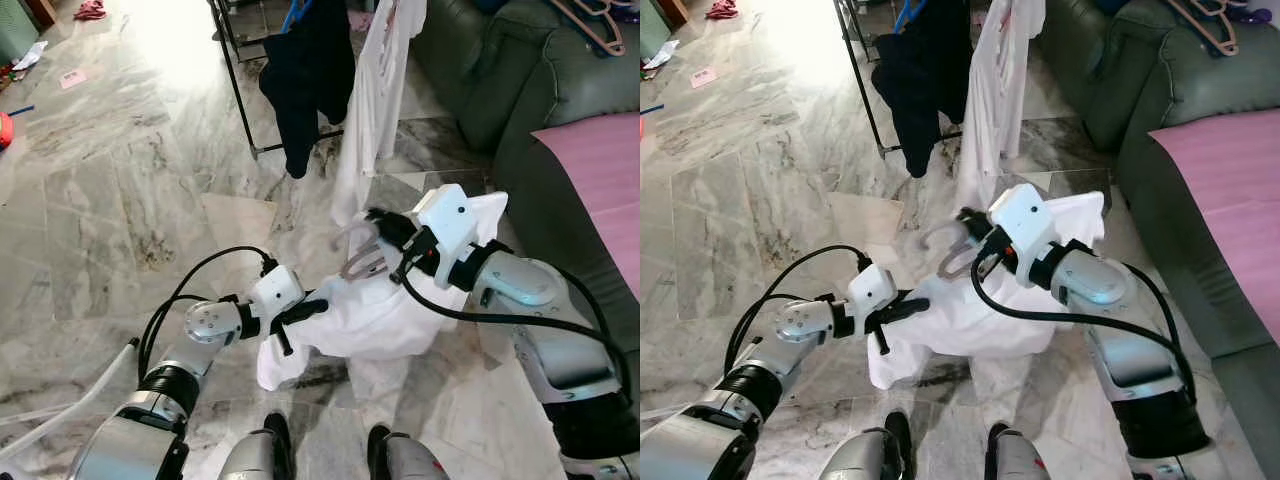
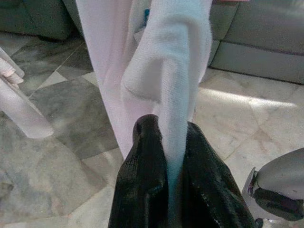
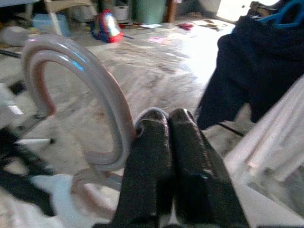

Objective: Hang hanger

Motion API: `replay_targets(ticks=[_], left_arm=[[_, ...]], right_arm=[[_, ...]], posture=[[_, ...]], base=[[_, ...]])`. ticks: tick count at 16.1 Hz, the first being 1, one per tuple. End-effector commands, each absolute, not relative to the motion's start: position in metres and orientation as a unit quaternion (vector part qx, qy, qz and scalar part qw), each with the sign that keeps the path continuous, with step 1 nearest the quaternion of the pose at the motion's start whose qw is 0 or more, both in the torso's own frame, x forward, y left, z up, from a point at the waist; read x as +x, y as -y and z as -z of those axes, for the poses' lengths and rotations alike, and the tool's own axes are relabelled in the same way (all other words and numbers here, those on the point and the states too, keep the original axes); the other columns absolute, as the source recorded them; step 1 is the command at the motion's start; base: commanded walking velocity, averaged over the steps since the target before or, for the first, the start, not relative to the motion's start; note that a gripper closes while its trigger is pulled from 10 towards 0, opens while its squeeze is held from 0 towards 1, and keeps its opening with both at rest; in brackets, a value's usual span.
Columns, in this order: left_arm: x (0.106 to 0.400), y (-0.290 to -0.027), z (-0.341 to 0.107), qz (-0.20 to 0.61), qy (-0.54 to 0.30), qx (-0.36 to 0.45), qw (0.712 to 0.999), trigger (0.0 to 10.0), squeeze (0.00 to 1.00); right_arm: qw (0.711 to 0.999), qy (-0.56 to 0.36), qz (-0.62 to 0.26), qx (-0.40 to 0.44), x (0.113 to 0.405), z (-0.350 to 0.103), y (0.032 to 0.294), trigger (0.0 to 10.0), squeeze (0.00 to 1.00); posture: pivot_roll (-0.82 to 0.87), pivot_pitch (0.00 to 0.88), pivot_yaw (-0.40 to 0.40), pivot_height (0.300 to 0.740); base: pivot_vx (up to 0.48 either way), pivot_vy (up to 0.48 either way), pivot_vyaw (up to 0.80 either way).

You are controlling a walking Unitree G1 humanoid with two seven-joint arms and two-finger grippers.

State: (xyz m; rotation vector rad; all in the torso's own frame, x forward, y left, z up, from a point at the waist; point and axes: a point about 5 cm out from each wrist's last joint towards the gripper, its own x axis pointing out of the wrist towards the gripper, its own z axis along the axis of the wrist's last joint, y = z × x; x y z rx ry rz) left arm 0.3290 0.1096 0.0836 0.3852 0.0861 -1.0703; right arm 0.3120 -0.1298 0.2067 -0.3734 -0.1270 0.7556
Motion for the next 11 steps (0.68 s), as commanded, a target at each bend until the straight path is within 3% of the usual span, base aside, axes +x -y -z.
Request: replay_targets(ticks=[1,11], left_arm=[[0.332,-0.104,-0.092,0.508,-0.017,0.187,0.840,2.9,0.00],[0.332,-0.108,-0.092,0.515,-0.021,0.200,0.833,1.8,0.00]], right_arm=[[0.907,0.057,-0.372,-0.190,0.311,-0.202,0.131,10.0,1.00],[0.884,0.057,-0.384,-0.259,0.293,-0.216,0.181,10.0,1.00]], posture=[[-0.06,0.260,0.077,0.740],[-0.08,0.260,0.086,0.740]], base=[[0.000,0.000,0.00],[0.000,0.000,0.00]])
